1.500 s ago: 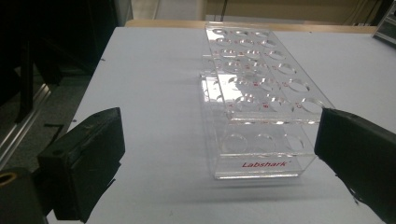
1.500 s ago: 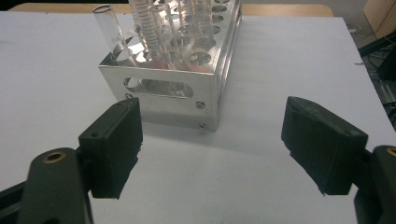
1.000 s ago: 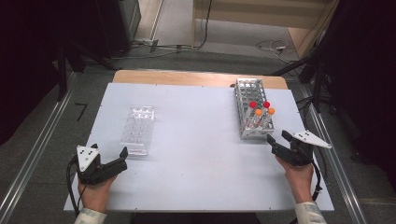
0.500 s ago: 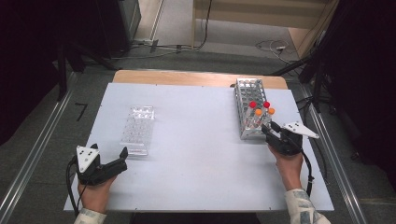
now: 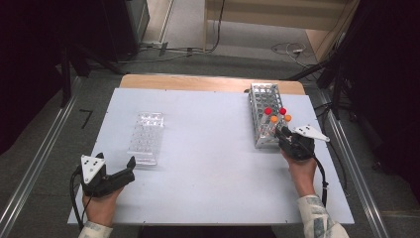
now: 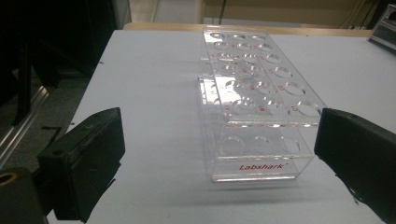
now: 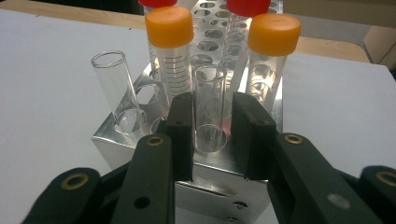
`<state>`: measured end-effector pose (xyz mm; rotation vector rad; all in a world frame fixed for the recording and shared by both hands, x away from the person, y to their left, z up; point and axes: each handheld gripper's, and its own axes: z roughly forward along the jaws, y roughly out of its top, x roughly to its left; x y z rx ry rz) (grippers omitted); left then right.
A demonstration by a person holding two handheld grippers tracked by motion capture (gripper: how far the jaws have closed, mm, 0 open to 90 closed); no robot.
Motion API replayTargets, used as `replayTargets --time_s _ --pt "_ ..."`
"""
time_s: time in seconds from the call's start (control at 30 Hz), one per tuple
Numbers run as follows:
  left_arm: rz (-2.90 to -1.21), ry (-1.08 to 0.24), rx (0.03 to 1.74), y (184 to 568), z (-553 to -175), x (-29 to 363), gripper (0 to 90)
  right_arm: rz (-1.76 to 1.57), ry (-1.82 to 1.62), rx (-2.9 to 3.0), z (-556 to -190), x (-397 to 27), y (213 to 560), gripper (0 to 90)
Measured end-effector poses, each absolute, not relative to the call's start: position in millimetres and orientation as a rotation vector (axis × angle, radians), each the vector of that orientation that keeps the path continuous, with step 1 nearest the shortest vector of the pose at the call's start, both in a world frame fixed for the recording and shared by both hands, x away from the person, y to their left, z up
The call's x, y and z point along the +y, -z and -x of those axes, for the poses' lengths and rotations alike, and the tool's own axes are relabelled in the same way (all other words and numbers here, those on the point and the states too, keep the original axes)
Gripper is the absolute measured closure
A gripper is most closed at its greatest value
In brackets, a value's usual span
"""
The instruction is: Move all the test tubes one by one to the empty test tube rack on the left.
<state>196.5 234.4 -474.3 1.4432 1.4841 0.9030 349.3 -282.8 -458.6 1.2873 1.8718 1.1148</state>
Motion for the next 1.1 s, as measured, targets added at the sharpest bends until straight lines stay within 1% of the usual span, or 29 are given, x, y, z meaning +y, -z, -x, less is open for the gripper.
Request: replayTargets --time_s 0.2,0.5,0.77,1.1 --pt "-1.443 -0.900 1.486 474.3 -196.5 234.4 2.0 -1.282 -1.109 1.874 -350.4 -281.5 459.6 72.1" --pt "-1.444 -0.899 1.486 474.0 -196.4 234.1 2.0 -1.271 -1.128 1.855 -348.2 -282.5 455.1 73.3" --pt "-1.462 -0.896 1.473 472.9 -195.8 230.0 2.0 -1.218 -1.199 1.800 -336.1 -285.9 424.4 73.5" --pt "-1.484 -0.872 1.451 469.2 -194.9 222.2 2.0 -1.189 -1.252 1.771 -324.0 -286.9 405.5 73.6"
